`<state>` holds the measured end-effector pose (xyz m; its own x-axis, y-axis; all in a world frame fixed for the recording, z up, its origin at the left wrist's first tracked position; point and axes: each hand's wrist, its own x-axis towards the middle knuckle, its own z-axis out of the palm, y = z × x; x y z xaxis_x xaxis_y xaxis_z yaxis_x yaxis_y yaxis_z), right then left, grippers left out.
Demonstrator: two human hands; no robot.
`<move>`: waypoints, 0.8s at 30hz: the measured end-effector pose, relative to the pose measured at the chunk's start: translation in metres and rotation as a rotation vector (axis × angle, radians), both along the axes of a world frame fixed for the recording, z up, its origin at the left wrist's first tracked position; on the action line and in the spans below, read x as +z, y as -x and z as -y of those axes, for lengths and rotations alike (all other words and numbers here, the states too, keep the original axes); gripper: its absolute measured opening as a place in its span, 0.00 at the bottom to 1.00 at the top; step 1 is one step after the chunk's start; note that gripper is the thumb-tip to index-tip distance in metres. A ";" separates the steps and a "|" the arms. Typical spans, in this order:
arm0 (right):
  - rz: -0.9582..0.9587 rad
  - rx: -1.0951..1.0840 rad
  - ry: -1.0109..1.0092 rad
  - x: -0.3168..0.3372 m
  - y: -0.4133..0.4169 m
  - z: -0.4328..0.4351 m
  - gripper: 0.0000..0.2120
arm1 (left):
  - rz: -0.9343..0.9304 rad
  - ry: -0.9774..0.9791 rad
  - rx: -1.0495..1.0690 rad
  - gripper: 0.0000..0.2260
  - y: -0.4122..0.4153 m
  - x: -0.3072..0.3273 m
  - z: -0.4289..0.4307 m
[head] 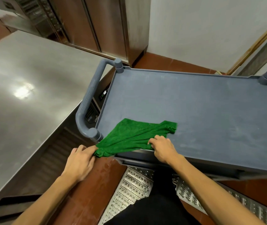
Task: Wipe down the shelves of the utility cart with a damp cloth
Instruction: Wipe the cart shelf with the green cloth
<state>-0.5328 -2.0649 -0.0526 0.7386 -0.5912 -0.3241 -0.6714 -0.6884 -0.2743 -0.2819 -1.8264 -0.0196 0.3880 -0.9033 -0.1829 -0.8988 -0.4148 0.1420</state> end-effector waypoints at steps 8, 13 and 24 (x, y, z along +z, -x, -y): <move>0.012 0.064 -0.023 0.002 -0.029 -0.009 0.17 | 0.011 -0.027 0.085 0.20 -0.011 0.003 -0.026; 0.054 0.020 -0.072 0.004 -0.025 -0.013 0.15 | -0.070 0.008 0.081 0.18 -0.006 0.007 -0.022; 0.351 -0.188 -0.055 0.075 0.017 -0.001 0.12 | -0.473 0.306 0.084 0.14 0.001 0.035 0.015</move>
<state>-0.5496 -2.0643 0.0224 0.6907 -0.7153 -0.1065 -0.6432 -0.5402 -0.5427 -0.2828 -1.8418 0.0150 0.4001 -0.9122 -0.0888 -0.6741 -0.3585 0.6457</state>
